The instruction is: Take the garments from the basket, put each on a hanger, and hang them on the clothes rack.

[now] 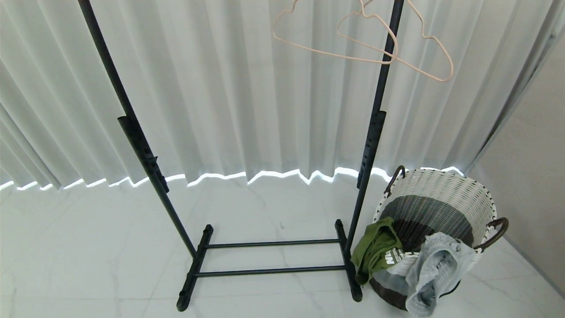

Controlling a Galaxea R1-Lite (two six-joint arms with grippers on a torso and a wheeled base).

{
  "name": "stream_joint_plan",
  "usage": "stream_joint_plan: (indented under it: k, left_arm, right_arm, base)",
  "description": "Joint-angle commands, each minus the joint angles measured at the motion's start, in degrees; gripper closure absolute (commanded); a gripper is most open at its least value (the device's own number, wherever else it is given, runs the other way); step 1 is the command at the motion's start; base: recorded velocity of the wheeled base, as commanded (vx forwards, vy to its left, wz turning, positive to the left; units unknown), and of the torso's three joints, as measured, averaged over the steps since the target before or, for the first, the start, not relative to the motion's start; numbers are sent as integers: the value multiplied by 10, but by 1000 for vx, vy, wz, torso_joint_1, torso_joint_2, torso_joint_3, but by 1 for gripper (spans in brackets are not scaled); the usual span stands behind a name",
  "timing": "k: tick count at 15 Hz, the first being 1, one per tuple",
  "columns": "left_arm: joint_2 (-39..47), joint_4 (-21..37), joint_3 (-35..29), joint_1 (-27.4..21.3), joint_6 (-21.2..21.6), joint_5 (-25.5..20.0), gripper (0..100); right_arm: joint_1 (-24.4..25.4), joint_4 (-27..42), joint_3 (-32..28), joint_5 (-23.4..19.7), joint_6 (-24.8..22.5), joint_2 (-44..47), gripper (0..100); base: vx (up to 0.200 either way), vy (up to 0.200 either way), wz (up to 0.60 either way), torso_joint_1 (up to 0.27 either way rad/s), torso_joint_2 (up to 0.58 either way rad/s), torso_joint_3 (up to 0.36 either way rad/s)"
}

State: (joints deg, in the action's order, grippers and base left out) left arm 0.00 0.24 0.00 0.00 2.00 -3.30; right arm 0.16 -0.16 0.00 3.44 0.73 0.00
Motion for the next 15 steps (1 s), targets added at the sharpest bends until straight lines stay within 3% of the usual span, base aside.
stream_joint_plan:
  k: [1, 6, 9, 15]
  left_arm:
    - [0, 0, 0, 0, 0, 0, 0]
    - [0, 0, 0, 0, 1, 0, 0]
    - [0, 0, 0, 0, 2, 0, 0]
    - [0, 0, 0, 0, -1, 0, 0]
  right_arm:
    - [0, 0, 0, 0, 0, 0, 0]
    - [0, 0, 0, -3, -7, 1, 0]
    - [0, 0, 0, -3, -4, 1, 0]
    - [0, 0, 0, -2, 1, 1, 0]
  base:
    - [200, 0, 0, 2, 2, -2]
    - [200, 0, 0, 2, 1, 0]
    - [200, -200, 0, 4, 5, 2]
    - [0, 0, 0, 0, 0, 0]
